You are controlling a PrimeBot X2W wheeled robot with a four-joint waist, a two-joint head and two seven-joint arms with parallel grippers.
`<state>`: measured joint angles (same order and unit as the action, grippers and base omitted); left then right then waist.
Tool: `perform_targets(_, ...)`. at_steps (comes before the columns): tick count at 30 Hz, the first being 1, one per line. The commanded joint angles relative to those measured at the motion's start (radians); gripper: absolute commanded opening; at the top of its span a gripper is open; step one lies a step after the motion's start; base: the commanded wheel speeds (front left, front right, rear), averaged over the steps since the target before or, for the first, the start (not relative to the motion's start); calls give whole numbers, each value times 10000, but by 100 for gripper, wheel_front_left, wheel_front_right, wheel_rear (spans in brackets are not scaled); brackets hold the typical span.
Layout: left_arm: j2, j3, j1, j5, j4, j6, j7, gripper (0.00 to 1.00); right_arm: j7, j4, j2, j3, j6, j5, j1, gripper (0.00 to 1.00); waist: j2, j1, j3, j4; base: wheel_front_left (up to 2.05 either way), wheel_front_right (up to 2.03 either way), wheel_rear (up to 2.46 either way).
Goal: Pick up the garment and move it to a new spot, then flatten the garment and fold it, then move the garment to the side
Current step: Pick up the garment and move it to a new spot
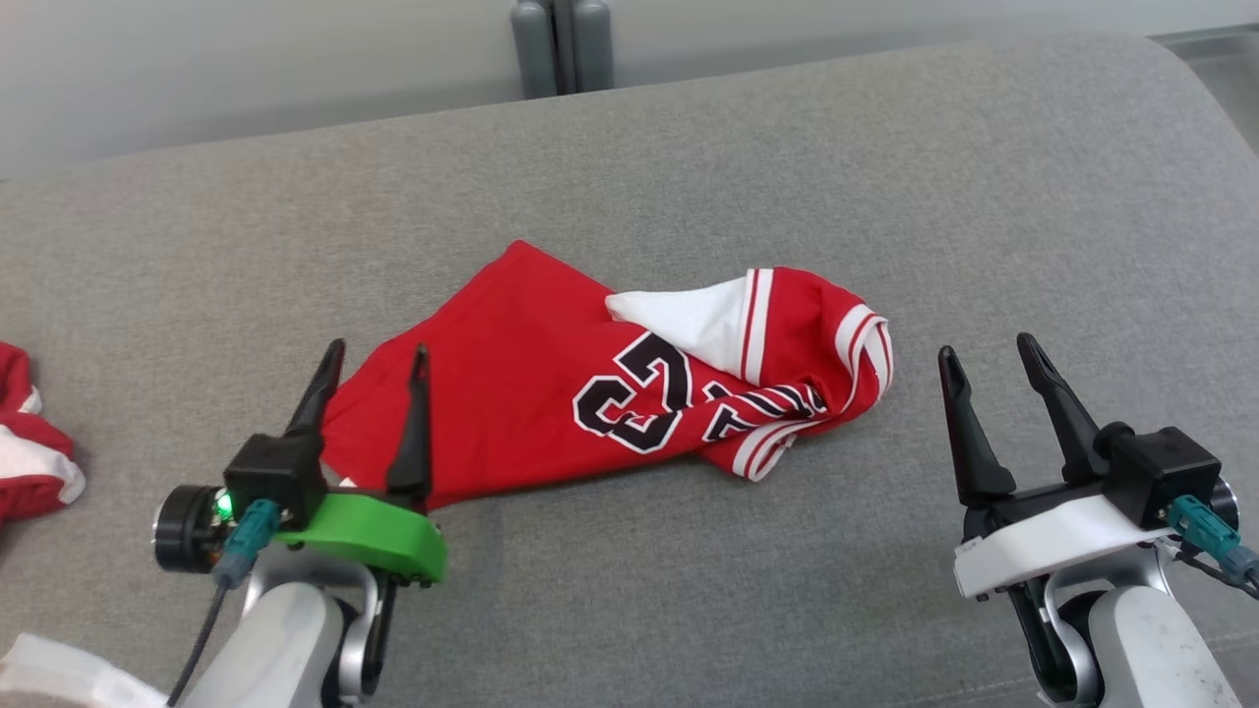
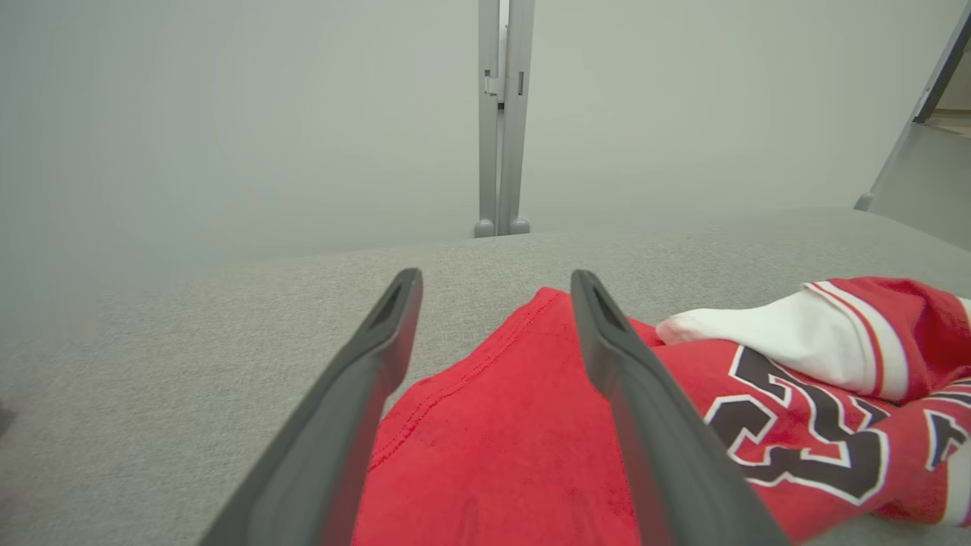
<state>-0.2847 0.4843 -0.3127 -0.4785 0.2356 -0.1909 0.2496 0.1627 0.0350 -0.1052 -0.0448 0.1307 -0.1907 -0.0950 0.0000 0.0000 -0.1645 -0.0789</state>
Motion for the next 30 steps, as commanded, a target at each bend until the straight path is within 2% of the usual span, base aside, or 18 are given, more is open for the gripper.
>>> perform_targets(1,-172,-222,350,-99,-94,-152,72,100,-57,-57,-51,45,1,2,224,100,0,0,666,688,0,0,0)
perform_targets(5,-507,-780,910,-324,-302,-293,133,100,-181,-167,-105,105,1,-47,401,100,0,0,836,815,0,0,0)
perform_targets(12,-703,-856,1512,-466,-492,98,165,100,-424,-354,-52,208,1,-30,874,100,0,0,1151,780,0,0,0)
perform_targets(18,-711,-973,1953,-480,-401,391,153,100,-579,-493,20,265,1,-77,1339,100,0,0,1504,665,0,0,0)
perform_targets(30,-459,-1449,2405,-101,-435,564,159,100,-805,-806,74,330,1,-85,1667,100,0,0,1671,746,0,0,0)
